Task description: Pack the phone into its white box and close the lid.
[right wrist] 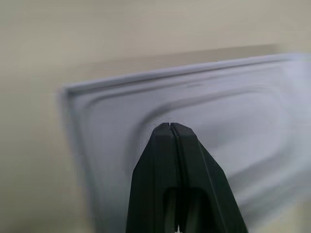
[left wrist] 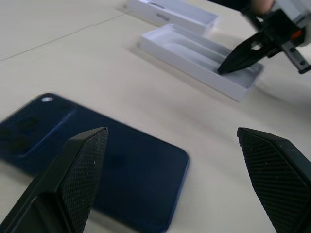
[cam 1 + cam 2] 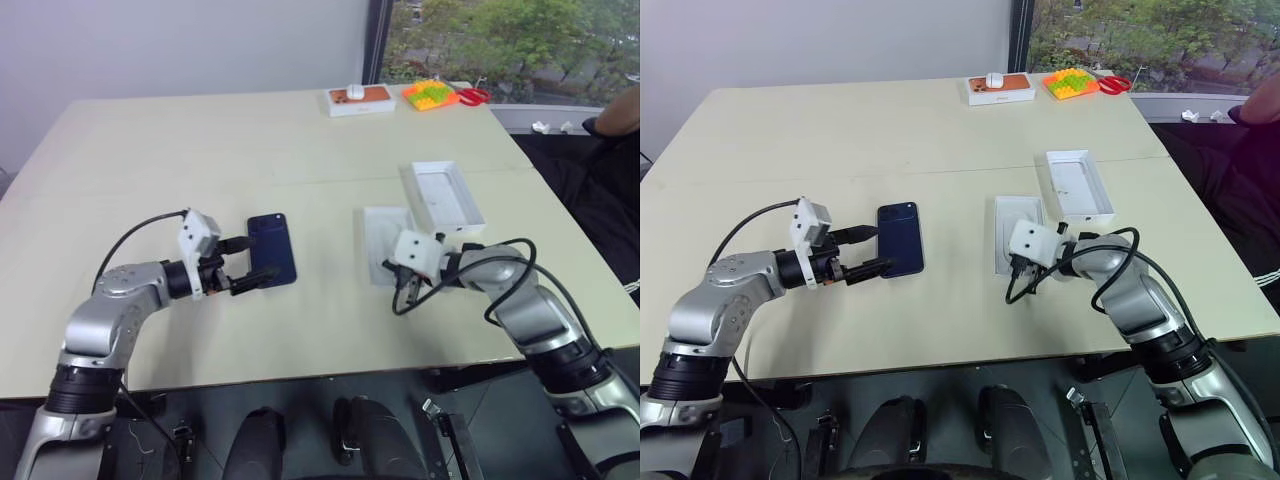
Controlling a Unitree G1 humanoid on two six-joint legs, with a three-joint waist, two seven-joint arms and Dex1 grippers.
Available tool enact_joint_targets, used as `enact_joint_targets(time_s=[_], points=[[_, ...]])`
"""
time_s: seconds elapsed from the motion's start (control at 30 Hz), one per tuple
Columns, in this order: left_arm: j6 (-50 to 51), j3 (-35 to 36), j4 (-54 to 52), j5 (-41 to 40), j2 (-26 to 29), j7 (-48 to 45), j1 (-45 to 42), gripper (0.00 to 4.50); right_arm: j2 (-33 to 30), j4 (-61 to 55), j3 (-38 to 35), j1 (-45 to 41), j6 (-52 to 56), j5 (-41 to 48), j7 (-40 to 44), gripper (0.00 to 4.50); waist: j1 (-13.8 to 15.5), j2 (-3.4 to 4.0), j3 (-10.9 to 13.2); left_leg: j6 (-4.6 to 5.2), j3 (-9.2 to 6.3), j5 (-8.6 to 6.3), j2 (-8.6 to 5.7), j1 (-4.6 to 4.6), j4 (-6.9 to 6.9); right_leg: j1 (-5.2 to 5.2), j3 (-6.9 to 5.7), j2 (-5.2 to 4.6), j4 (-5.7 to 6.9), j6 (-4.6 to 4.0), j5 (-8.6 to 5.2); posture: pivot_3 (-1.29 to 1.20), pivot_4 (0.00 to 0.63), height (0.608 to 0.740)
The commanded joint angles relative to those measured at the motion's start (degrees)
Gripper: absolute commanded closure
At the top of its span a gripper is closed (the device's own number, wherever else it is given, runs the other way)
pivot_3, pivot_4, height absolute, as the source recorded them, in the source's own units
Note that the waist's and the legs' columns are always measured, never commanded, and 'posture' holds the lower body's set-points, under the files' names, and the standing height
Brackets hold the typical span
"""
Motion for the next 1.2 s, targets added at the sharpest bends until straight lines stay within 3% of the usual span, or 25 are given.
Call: enact_joint_targets(time_s=[0.03,0.17,0.3,0.5,0.8,1.2], points=[[6.06,8.28,3.16,-4.32,-0.27,7.72,-4.95,0.0,2.2,-4.39,-2.48,-4.33,2.37,-0.46,-3.93,4.49,0.03,-0.01,0.0,0.0,-0.01,0.0,0.0,0.0,0.0,0.0,-0.01,0.0,0.01,0.0,0.0,0.0,0.15,0.74],[12.92,9.46,6.71,-3.5,0.64,13.11,-6.54,0.0,7.02,-7.14,0.48,-6.4,4.97,-0.59,-5.91,4.49,-0.22,0.0,0.0,0.0,-0.03,0.0,0.03,0.02,-0.06,0.01,0.01,0.04,-0.01,0.02,0.0,0.0,0.15,0.74],[27.17,8.53,7.33,-4.32,0.69,20.61,-9.96,0.0,13.41,-4.67,7.1,-7.68,4.99,-3.18,-8.38,4.49,-0.04,-0.01,0.0,-0.01,-0.01,0.0,0.03,-0.1,-0.04,-0.05,0.01,-0.02,-0.02,0.07,-0.02,0.0,0.15,0.74],[46.24,7.72,12.71,-7.12,0.37,22.06,-16.73,0.0,20.73,4.25,12.34,-10.11,4.38,-7.19,-13.5,4.49,0.06,-0.05,0.0,-0.03,-0.06,0.02,-0.04,-0.17,0.09,-0.04,-0.04,-0.1,0.02,0.06,-0.01,0.0,0.15,0.74],[58.82,11.62,15.59,-7.79,-5.52,24.19,-20.01,0.0,26.79,16.59,16.52,-12.5,1.76,-11.17,-16.97,4.49,-0.12,-0.05,-0.03,-0.06,-0.06,0.03,-0.07,-0.08,0.06,0.0,-0.02,-0.14,0.08,-0.1,0.09,0.0,0.15,0.74],[61.74,14.15,14.27,-9.41,-10.31,25.82,-18.46,0.0,29.59,15.84,18.68,-11.18,-1.21,-10.86,-13.51,4.49,-0.19,-0.07,-0.06,-0.15,-0.07,0.08,-0.06,0.3,0.05,0.36,-0.01,-0.2,0.12,0.03,0.01,0.0,0.15,0.74]])
